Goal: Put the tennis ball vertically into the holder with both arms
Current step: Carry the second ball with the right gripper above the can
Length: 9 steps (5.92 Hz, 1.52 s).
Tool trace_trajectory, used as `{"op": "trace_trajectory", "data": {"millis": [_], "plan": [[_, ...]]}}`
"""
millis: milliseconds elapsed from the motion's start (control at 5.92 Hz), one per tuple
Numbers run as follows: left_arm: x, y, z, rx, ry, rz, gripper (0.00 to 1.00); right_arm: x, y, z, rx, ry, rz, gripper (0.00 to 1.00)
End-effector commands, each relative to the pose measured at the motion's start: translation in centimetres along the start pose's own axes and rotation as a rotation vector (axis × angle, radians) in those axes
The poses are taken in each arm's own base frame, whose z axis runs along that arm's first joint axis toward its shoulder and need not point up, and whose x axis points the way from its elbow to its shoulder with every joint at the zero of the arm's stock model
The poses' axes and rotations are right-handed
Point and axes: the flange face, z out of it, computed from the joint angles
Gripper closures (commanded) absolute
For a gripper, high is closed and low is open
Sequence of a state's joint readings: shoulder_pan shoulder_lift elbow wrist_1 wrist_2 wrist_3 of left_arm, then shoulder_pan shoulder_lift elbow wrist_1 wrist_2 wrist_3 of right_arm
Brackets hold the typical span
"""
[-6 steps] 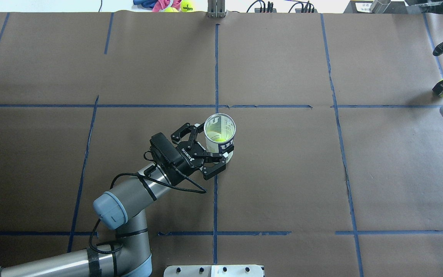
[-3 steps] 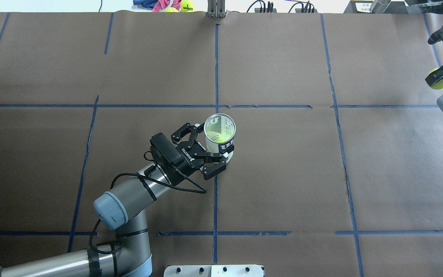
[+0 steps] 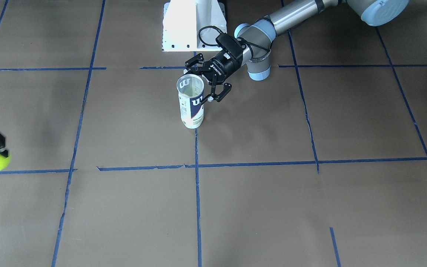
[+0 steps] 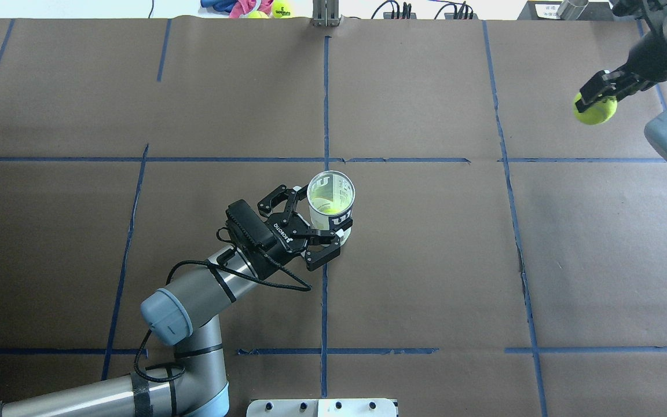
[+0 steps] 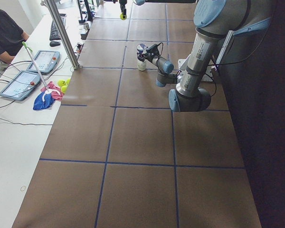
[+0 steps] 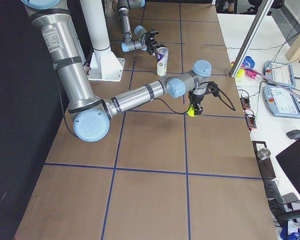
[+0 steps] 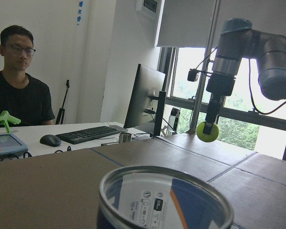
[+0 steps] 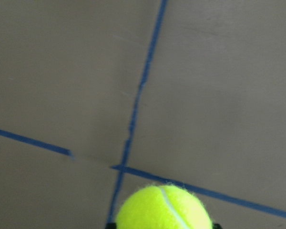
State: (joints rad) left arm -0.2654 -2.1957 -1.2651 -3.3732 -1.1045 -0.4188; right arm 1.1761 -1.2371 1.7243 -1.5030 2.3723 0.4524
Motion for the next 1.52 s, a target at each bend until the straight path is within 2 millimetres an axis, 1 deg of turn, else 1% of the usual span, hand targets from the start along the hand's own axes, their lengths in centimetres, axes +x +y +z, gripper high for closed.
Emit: {"op": "trace_trajectory", "data": {"millis": [0,169,338,507,676,845,1014,1352], "plan": [[0.0,0.0,0.0,0.000,0.000,0.000,0.01,-14.8,2.5,-2.3,-0.062,-0.201,0.153,0.89],[0.1,0.0,0.0,0.000,0.002,-0.001,0.01,-23.1,2.6,-2.0,-0.101,-0.250,0.240,0.89],[0.1,0.1,0.0,-0.001,0.001,-0.001,0.01,-28.7,3.3,-2.5,-0.119,-0.286,0.271,0.89],[0.2,0.1,0.0,-0.002,0.002,-0.001,0.01,-34.2,4.1,-2.2,-0.096,-0.292,0.292,0.88],[0.3,0.2,0.0,-0.003,0.003,-0.002,0.01,-37.8,5.2,-1.3,-0.073,-0.289,0.307,0.88],[0.3,0.2,0.0,-0.003,0.003,-0.002,0.01,-39.8,6.4,-0.2,-0.053,-0.299,0.294,0.87],[0.3,0.2,0.0,-0.005,0.004,-0.001,0.01,-40.0,6.7,0.3,-0.045,-0.297,0.289,0.84],[0.3,0.1,0.0,-0.003,0.003,-0.002,0.01,-39.6,6.5,0.8,-0.038,-0.286,0.291,0.82]]}}
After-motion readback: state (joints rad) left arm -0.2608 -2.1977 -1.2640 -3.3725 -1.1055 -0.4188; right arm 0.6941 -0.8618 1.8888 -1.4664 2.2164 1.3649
